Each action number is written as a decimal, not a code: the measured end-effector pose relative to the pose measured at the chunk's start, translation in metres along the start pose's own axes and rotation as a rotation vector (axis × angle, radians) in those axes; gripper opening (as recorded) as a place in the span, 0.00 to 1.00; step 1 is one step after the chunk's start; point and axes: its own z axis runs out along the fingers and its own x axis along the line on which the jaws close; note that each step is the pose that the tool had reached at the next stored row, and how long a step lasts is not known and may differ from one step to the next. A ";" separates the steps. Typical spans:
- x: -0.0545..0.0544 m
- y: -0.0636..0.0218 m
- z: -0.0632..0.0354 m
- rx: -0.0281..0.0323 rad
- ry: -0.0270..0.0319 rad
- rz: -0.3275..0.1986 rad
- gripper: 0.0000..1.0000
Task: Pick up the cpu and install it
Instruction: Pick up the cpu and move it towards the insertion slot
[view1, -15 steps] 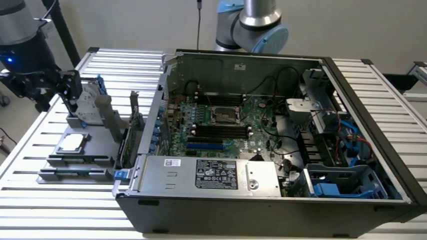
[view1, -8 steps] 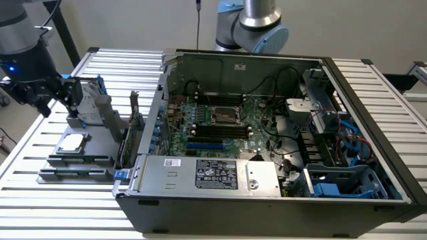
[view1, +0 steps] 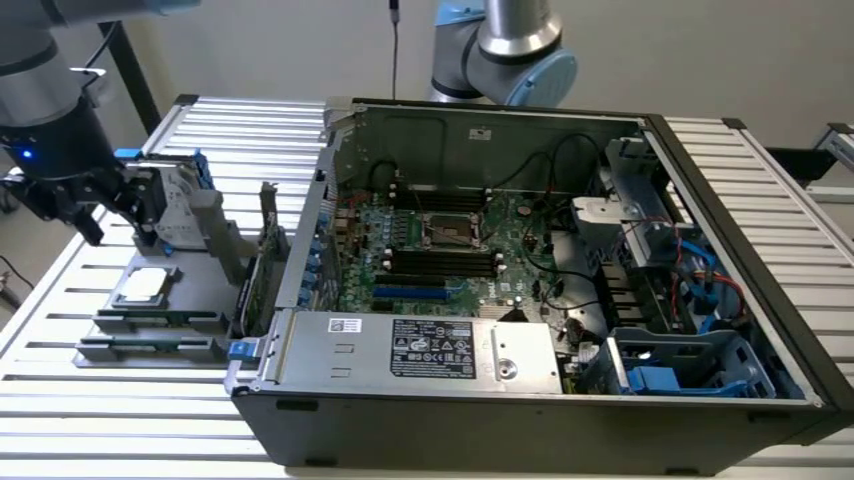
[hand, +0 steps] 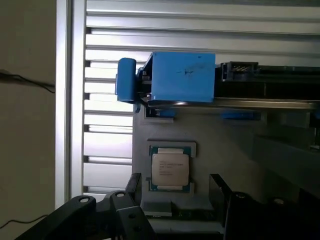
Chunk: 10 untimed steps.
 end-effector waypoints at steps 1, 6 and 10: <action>0.001 -0.0001 0.0019 0.0000 -0.0007 -0.001 0.65; 0.005 -0.0012 0.0111 0.0000 -0.0030 -0.006 0.65; 0.005 -0.0025 0.0183 0.0001 -0.0054 -0.010 0.65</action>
